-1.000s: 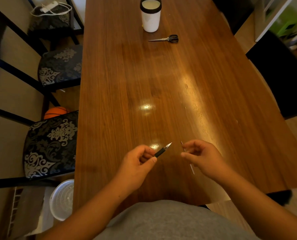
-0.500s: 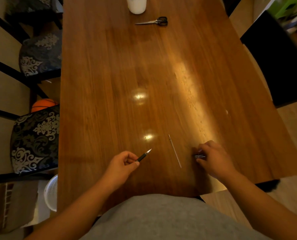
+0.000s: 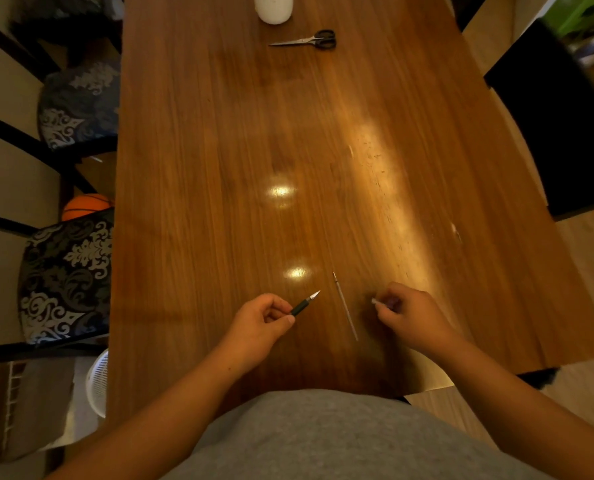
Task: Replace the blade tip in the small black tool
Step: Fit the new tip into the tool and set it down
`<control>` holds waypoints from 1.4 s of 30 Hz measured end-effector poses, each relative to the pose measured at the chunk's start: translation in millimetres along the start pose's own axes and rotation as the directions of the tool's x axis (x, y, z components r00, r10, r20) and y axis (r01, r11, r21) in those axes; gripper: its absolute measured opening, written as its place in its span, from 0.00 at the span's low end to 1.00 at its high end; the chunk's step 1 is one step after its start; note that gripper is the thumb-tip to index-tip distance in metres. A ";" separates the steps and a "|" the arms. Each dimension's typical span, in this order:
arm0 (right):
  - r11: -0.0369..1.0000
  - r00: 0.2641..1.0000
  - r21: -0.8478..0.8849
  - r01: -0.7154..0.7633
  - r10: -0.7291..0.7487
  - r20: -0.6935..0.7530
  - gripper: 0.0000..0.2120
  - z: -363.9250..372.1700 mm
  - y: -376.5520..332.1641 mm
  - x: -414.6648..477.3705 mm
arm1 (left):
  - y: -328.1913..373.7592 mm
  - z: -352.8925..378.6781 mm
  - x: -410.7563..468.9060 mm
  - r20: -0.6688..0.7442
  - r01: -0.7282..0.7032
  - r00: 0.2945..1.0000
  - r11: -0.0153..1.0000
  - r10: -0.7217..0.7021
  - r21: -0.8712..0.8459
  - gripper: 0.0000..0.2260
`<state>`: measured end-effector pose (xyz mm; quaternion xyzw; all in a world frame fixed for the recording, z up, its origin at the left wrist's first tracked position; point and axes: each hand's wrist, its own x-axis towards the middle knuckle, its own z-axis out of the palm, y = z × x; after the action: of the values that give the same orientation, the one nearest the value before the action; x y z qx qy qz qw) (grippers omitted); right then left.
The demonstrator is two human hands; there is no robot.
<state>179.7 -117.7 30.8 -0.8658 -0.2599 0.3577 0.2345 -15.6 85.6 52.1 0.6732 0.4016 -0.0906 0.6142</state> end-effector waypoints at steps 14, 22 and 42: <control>0.738 0.977 0.658 0.147 -0.211 0.019 0.07 -9.0 -114.5 -28.3 | 27.8 -32.7 -39.7 -0.005 -0.259 0.966 0.959 0.260 -0.116 0.07; 0.735 0.957 0.648 0.198 -0.287 0.034 0.06 1.5 -135.3 -43.0 | 30.8 -49.2 -59.7 -0.005 -0.325 0.945 0.939 0.327 -0.109 0.08; 0.636 0.937 0.717 0.285 -0.344 -0.067 0.06 12.6 -169.9 -64.8 | 41.2 -60.6 -80.5 0.321 -0.071 0.911 0.864 0.260 -0.498 0.08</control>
<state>82.9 -26.7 155.6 -0.6324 -0.2549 0.4165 0.6014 -64.4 108.8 146.6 0.5037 0.2253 -0.0630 0.8316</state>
